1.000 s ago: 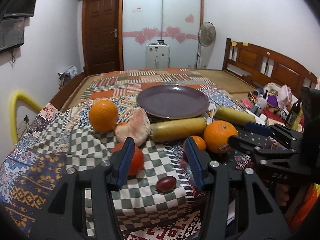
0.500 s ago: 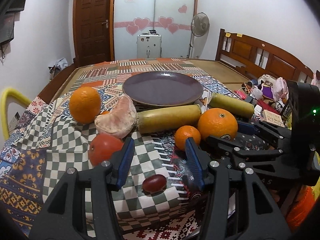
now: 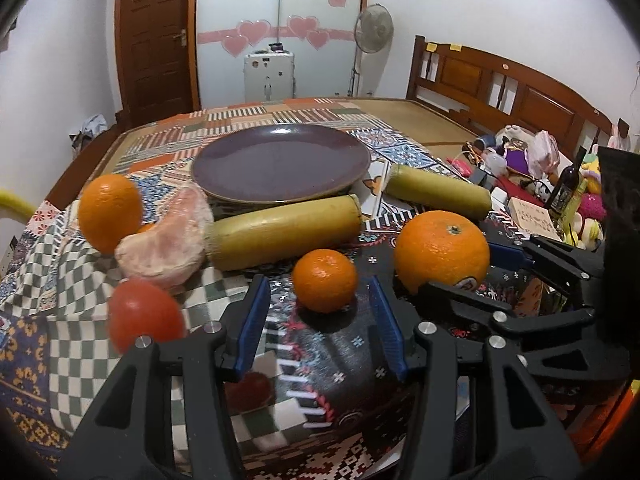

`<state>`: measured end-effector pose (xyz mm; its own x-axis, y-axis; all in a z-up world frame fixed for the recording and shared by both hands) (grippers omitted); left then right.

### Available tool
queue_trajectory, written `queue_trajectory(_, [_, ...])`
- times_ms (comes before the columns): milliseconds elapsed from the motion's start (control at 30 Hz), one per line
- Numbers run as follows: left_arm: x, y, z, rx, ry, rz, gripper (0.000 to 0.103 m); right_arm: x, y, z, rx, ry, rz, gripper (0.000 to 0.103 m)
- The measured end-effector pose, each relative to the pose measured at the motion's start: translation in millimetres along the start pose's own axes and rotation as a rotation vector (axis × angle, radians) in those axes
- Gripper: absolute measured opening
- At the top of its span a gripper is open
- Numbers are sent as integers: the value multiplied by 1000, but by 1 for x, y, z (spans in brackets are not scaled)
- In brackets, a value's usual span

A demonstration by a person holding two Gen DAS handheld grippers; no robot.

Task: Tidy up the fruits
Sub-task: 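Grasp the small mandarin with the left tool while the right tool grasps the large orange, then carry both oranges onto the purple plate and open both tools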

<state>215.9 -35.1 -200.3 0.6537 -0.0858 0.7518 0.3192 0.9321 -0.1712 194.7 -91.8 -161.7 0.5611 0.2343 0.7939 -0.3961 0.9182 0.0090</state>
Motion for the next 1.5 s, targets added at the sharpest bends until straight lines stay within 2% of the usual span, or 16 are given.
queue_trajectory(133, [1, -1, -12, -4, 24, 0, 50, 0, 0, -1, 12, -2, 0, 62])
queue_trajectory(367, [1, 3, -26, -5, 48, 19, 38, 1, 0, -2, 24, -1, -5, 63])
queue_trajectory(933, [0, 11, 2, 2, -3, 23, 37, 2, 1, -12, 10, 24, -5, 64])
queue_trajectory(1167, [11, 13, 17, 15, -39, 28, 37, 4, 2, -8, 21, 31, 0, 62])
queue_trajectory(1300, [22, 15, 28, 23, -67, 28, 37, 17, 4, 3, 22, -9, 13, 62])
queue_trajectory(1500, [49, 20, 52, 53, -134, 13, 37, 55, -2, 20, 7, -95, 10, 62])
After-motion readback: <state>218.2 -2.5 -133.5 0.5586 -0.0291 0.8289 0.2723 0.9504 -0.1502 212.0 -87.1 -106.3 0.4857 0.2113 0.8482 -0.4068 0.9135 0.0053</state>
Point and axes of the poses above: each gripper's, at about its wrist camera, not at the fingertips, and z roughly against the way its jaws point, y to its left, x to its top, the point moved 10 cm from there along -z, roughly the way its jaws point, and after that the axes turned 9 degrees about -x, right-handed, at the moved point
